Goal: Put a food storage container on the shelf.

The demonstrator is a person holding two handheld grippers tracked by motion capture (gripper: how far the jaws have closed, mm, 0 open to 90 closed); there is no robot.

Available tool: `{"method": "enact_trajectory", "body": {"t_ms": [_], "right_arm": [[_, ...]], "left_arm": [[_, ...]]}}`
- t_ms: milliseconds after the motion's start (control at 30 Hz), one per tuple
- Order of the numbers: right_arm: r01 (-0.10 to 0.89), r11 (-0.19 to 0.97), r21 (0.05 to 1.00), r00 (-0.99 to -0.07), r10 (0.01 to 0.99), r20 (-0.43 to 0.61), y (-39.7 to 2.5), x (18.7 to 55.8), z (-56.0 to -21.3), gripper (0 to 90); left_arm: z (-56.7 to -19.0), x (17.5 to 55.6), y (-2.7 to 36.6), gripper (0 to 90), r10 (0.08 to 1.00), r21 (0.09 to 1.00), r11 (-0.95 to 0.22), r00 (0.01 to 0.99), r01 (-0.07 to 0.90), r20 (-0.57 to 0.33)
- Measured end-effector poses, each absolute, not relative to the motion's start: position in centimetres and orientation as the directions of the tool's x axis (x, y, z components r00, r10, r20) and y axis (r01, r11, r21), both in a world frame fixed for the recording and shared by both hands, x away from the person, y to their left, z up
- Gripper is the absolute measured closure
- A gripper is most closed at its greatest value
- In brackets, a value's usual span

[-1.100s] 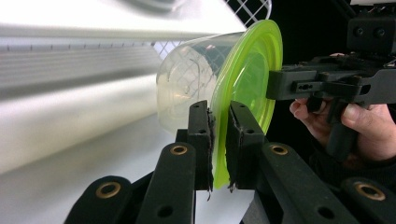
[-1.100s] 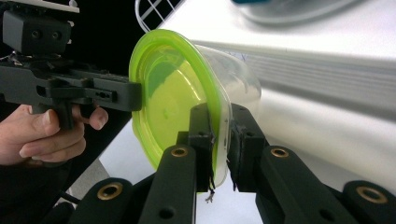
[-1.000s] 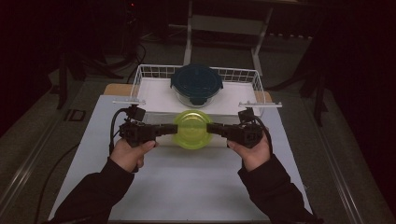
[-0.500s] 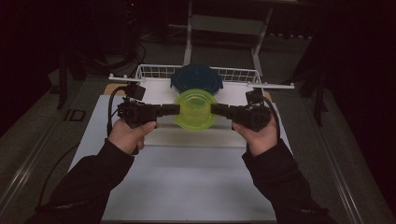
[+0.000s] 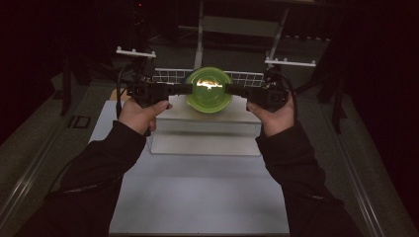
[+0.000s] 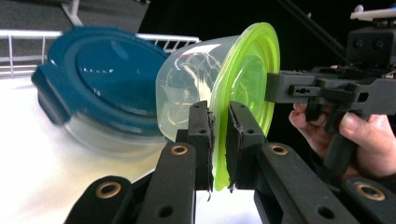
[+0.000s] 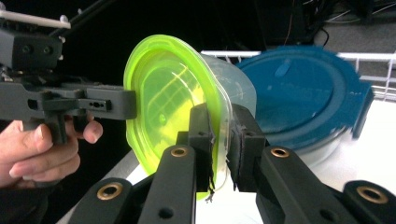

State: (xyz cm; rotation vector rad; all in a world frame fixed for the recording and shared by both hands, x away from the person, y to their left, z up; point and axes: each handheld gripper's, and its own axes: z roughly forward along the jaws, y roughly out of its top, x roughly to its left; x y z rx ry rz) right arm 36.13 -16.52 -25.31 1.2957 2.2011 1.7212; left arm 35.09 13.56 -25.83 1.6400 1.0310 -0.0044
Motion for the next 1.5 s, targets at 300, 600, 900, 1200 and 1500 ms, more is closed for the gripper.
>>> {"method": "enact_trajectory", "body": {"t_ms": [300,600,900,1200,1500], "right_arm": [[0.583,0.002,0.812,-0.615,0.655,0.44,-16.6,38.4,-24.3,80.6],[0.624,-0.003,0.782,-0.577,0.673,0.463,-16.5,40.2,-25.2,80.5],[0.663,-0.008,0.749,-0.558,0.662,0.501,-16.5,41.8,-25.0,79.2],[0.66,-0.02,0.751,-0.542,0.679,0.494,-16.3,43.1,-25.2,72.5],[0.683,-0.034,0.73,-0.512,0.69,0.511,-16.1,44.4,-25.3,69.6]], "left_arm": [[-24.9,37.8,13.1,80.4,0.628,0.779,0.033,0.594,0.626,-0.503],[-26.3,39.8,13.3,79.9,0.603,0.74,0.054,0.569,0.671,-0.56],[-26.4,41.0,13.4,78.4,0.585,0.729,0.085,0.558,0.68,-0.589],[-27.2,42.3,13.5,73.0,0.578,0.717,0.137,0.532,0.684,-0.618],[-27.8,43.3,13.5,68.5,0.57,0.706,0.18,0.512,0.685,-0.643]]}}
